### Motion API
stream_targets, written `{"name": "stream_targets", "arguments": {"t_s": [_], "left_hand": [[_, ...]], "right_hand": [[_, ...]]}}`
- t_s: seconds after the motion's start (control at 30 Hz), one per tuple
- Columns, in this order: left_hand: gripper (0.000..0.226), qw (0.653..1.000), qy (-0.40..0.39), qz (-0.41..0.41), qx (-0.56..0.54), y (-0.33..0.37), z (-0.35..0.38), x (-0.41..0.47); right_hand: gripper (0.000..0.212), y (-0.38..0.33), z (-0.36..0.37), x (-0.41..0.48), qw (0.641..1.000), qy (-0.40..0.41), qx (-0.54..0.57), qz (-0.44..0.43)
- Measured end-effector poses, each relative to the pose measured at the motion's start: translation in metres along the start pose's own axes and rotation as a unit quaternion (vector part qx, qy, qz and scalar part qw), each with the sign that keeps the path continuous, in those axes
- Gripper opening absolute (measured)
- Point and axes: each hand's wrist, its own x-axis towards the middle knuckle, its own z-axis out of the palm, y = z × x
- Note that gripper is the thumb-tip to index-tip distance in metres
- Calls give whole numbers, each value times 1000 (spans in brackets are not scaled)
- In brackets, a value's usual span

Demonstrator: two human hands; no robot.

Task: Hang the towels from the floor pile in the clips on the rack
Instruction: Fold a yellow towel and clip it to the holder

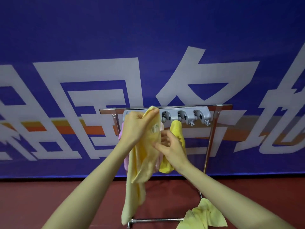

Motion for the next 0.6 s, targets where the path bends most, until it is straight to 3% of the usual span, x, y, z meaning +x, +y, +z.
{"name": "stream_targets", "arguments": {"t_s": [0.13,0.23,0.33,0.47,0.6], "left_hand": [[75,1000,2,-2,3,1,-5,-2],[60,1000,5,14,-4,2,-11,-5],[55,999,24,27,-27,-2,-18,-2],[51,999,-2,41,-29,-4,-27,-1],[46,996,-37,69,-41,4,-26,-5]], "right_hand": [[11,4,10,9,998,47,-43,-10],[23,12,8,13,994,62,-89,-4],[29,25,-1,14,993,27,-112,39],[34,31,-7,10,995,-34,-58,76],[22,28,-3,11,987,-114,-64,98]]}}
